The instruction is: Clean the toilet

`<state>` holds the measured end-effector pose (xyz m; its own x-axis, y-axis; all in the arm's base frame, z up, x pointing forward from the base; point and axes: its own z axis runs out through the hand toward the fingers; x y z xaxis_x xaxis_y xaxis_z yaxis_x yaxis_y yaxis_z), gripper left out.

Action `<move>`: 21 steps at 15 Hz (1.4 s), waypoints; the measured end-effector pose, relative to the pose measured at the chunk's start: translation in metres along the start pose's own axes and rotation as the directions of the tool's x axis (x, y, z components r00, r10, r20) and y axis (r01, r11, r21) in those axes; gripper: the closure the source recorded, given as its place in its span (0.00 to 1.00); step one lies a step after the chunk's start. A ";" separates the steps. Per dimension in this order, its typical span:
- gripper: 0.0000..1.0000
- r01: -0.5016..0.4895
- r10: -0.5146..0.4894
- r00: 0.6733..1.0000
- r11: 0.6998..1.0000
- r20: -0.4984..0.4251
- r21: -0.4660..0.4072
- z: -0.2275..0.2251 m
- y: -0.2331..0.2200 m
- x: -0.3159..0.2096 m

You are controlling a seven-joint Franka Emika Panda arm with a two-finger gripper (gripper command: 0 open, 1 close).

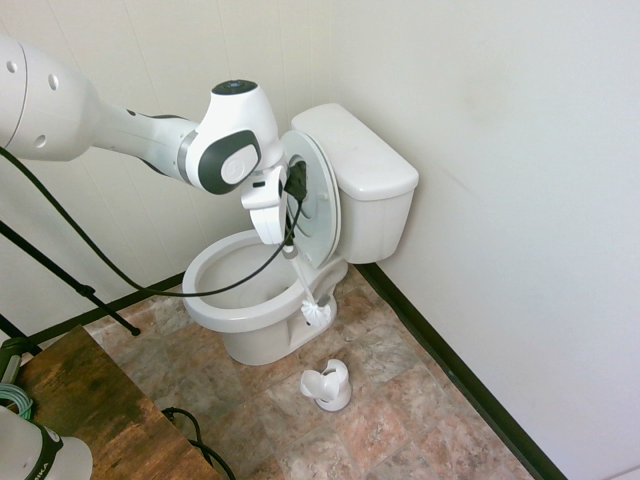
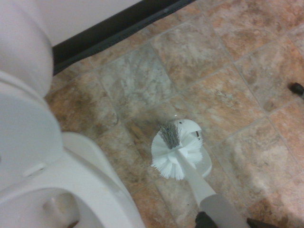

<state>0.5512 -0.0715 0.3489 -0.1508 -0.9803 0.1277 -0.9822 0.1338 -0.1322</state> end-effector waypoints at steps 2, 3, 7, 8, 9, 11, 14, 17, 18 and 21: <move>1.00 -0.012 0.011 1.000 1.000 -0.003 -0.026 0.026 0.004 0.006; 1.00 -0.018 0.017 1.000 0.999 -0.002 -0.040 0.042 0.005 0.007; 1.00 -0.048 0.051 0.998 0.994 0.025 -0.103 0.113 0.011 0.016; 1.00 -0.053 0.057 0.998 0.992 0.031 -0.115 0.126 0.011 0.019; 1.00 -0.057 0.062 0.997 0.990 0.040 -0.126 0.136 0.008 0.022; 1.00 -0.063 0.071 0.996 0.988 0.058 -0.141 0.155 0.000 0.025; 1.00 -0.072 0.085 0.994 0.984 0.072 -0.165 0.188 -0.012 0.028; 1.00 -0.082 0.099 0.992 0.977 0.075 -0.198 0.222 -0.023 0.033; 1.00 -0.084 0.103 0.992 0.974 0.078 -0.212 0.234 -0.027 0.034; 1.00 -0.088 0.113 0.990 0.963 0.087 -0.255 0.272 -0.042 0.038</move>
<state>0.6171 -0.1539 0.0919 -0.2507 -0.9677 0.0261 -0.9611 0.2520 0.1126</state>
